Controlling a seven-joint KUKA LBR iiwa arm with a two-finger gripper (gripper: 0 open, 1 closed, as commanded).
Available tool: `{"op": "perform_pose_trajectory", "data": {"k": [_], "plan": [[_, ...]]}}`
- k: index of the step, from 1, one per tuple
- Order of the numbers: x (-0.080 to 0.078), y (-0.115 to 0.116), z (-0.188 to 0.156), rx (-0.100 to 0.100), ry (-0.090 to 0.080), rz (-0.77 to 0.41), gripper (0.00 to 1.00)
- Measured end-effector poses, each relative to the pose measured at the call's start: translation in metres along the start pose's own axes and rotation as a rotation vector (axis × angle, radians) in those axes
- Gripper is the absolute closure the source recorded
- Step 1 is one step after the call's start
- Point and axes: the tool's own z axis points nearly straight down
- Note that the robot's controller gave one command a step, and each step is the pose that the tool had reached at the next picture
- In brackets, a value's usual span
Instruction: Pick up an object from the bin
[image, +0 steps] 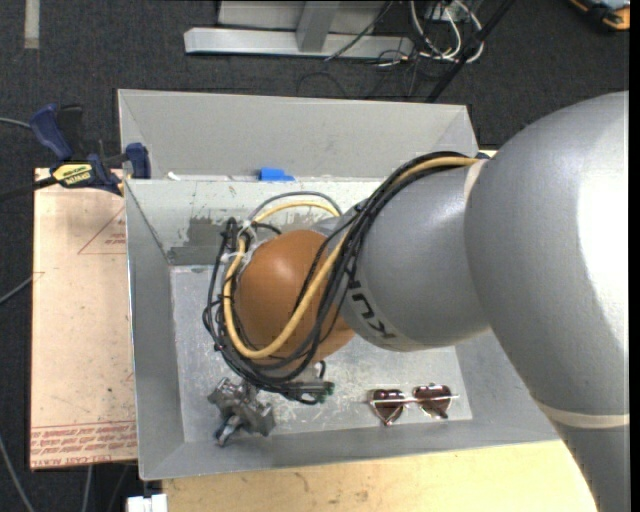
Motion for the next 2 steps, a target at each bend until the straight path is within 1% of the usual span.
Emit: {"op": "perform_pose_trajectory", "data": {"k": [2], "plan": [[-0.001,0.0,-0.025,0.001,-0.002,0.0,1.0]]}}
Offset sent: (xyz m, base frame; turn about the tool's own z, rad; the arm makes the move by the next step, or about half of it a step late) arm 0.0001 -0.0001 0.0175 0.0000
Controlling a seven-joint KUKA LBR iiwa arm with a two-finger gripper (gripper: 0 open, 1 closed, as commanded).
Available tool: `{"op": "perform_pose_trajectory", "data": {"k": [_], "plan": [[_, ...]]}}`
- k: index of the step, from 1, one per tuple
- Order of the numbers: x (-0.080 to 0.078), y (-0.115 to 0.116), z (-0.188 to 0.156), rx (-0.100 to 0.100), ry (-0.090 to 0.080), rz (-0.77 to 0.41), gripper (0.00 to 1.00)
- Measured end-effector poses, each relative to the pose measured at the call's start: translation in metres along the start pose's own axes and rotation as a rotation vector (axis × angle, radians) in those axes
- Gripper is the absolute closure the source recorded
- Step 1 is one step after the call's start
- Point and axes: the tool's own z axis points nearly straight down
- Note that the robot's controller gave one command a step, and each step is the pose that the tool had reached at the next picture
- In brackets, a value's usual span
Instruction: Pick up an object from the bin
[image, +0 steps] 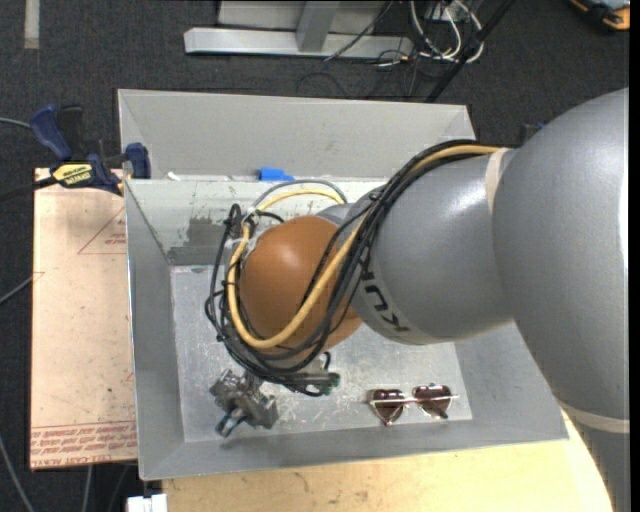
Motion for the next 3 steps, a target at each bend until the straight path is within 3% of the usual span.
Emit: {"op": "perform_pose_trajectory", "data": {"k": [3], "plan": [[-0.001,0.0,-0.024,0.001,-0.001,0.001,1.0]]}}
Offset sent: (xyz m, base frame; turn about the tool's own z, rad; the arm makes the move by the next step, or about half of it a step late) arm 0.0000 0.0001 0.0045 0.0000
